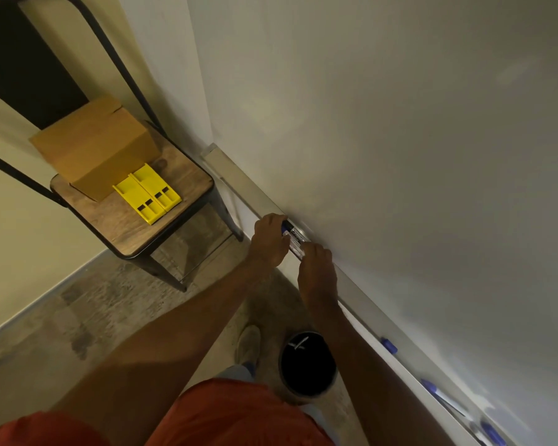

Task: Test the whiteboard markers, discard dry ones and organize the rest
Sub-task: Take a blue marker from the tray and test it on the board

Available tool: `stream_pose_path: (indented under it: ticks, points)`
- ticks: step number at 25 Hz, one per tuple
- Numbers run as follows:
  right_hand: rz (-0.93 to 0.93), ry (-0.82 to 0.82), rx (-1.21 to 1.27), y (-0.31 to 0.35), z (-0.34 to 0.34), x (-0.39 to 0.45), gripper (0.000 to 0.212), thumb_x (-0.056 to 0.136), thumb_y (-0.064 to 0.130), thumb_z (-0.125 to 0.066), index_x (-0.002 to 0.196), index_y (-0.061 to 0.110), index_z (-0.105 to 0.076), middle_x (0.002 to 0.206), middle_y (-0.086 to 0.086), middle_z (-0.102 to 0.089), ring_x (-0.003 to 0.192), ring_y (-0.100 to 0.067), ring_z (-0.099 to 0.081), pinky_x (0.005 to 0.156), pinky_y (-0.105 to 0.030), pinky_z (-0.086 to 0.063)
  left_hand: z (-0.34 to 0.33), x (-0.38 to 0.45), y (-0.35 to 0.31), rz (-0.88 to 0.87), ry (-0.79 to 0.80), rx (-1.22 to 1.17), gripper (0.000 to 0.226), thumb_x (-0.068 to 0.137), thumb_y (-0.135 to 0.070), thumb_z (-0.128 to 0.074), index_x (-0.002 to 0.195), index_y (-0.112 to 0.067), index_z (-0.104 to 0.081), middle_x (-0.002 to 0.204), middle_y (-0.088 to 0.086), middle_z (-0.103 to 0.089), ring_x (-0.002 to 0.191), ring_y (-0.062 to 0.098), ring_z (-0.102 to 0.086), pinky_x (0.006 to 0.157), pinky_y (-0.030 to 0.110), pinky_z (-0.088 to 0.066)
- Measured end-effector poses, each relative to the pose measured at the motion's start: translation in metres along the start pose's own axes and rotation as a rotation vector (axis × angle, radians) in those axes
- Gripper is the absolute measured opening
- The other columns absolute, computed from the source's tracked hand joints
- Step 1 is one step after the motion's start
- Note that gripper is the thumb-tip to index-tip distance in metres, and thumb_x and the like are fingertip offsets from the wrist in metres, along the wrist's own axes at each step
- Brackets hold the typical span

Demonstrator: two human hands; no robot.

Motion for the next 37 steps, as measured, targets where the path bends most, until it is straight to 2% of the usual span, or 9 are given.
stream_pose_path:
  ticks: [7, 14, 17, 21, 24, 27, 30, 34, 37]
  points:
    - [0.006, -0.035, -0.028, -0.008, 0.004, -0.003, 0.037, 0.090, 0.004, -0.070, 0.125, 0.011, -0.062, 0.120, -0.009, -0.066, 0.108, -0.026, -0.062, 0.082, -0.039, -0.060, 0.007, 0.000, 0.000, -0.048, -0.021, -0.059, 0.044, 0.095, -0.011, -0.067, 0.137, -0.008, -0.052, 0.140, 0.011, -0.055, 0.129, 0.029, -0.049, 0.110, 0.034, -0.037]
    - [-0.021, -0.121, 0.097, -0.028, 0.027, -0.038, 0.021, 0.098, 0.020, -0.063, 0.118, 0.016, -0.064, 0.118, -0.001, -0.067, 0.105, -0.016, -0.062, 0.086, -0.035, -0.059, 0.021, -0.031, -0.004, -0.055, -0.148, -0.058, 0.044, 0.100, -0.023, -0.063, 0.141, -0.012, -0.051, 0.148, 0.008, -0.051, 0.138, 0.027, -0.044, 0.115, 0.038, -0.034]
    - [-0.055, -0.137, 0.115, -0.047, 0.036, -0.062, 0.023, 0.096, 0.018, -0.066, 0.119, 0.020, -0.063, 0.120, 0.003, -0.066, 0.108, -0.014, -0.061, 0.090, -0.032, -0.058, 0.007, -0.051, -0.009, -0.071, -0.137, -0.036, 0.045, 0.100, -0.024, -0.062, 0.143, -0.017, -0.050, 0.152, 0.005, -0.048, 0.142, 0.025, -0.041, 0.117, 0.037, -0.033]
    - [-0.130, -0.157, 0.152, -0.083, 0.045, -0.102, 0.029, 0.094, 0.011, -0.066, 0.121, 0.020, -0.062, 0.124, 0.003, -0.064, 0.115, -0.015, -0.058, 0.096, -0.036, -0.056, -0.024, -0.083, -0.030, -0.164, -0.089, -0.028, 0.044, 0.099, -0.023, -0.064, 0.141, -0.019, -0.052, 0.150, 0.003, -0.050, 0.142, 0.022, -0.041, 0.112, 0.027, -0.029]
    - [-0.220, -0.182, 0.173, -0.117, 0.054, -0.135, 0.030, 0.095, 0.013, -0.065, 0.124, 0.021, -0.061, 0.128, 0.003, -0.063, 0.120, -0.015, -0.056, 0.099, -0.033, -0.054, -0.056, -0.108, -0.048, -0.220, -0.040, -0.025, 0.042, 0.098, -0.025, -0.065, 0.138, -0.022, -0.054, 0.149, 0.000, -0.051, 0.138, 0.018, -0.044, 0.109, 0.024, -0.030]
    - [-0.288, -0.196, 0.156, -0.155, 0.060, -0.175, 0.030, 0.096, 0.015, -0.062, 0.125, 0.021, -0.060, 0.130, 0.004, -0.061, 0.120, -0.014, -0.054, 0.094, -0.029, -0.051, -0.100, -0.143, -0.074, -0.320, 0.040, 0.013, 0.040, 0.097, -0.025, -0.065, 0.136, -0.024, -0.055, 0.145, -0.002, -0.052, 0.133, 0.016, -0.046, 0.106, 0.027, -0.042]
    - [-0.367, -0.217, 0.163, -0.196, 0.070, -0.214, 0.029, 0.096, 0.014, -0.060, 0.123, 0.022, -0.060, 0.127, 0.005, -0.060, 0.116, -0.014, -0.054, 0.090, -0.029, -0.053, -0.143, -0.178, -0.100, -0.391, 0.109, 0.101, 0.040, 0.097, -0.022, -0.064, 0.135, -0.022, -0.055, 0.143, -0.002, -0.053, 0.132, 0.017, -0.046, 0.099, 0.022, -0.038]
    - [-0.461, -0.282, 0.159, -0.253, 0.090, -0.264, 0.030, 0.092, 0.011, -0.064, 0.120, 0.022, -0.061, 0.123, 0.004, -0.061, 0.112, -0.015, -0.054, 0.084, -0.029, -0.053, -0.199, -0.209, -0.125, -0.488, 0.215, 0.216, 0.040, 0.096, -0.021, -0.066, 0.134, -0.020, -0.056, 0.139, -0.001, -0.056, 0.129, 0.019, -0.049, 0.105, 0.033, -0.046]
    - [-0.531, -0.320, 0.111, -0.294, 0.105, -0.295, 0.033, 0.089, 0.008, -0.066, 0.120, 0.018, -0.063, 0.124, -0.001, -0.062, 0.114, -0.021, -0.055, 0.090, -0.033, -0.052, -0.229, -0.220, -0.142, -0.552, 0.269, 0.327, 0.045, 0.093, -0.020, -0.068, 0.135, -0.019, -0.054, 0.136, 0.001, -0.057, 0.121, 0.022, -0.054, 0.099, 0.039, -0.050]
Point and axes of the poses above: each hand's wrist, its own x-axis towards the middle knuckle, its own z-axis out of the back of the hand, y = z × x, the point moved 10 cm from there along x, towards the middle knuckle
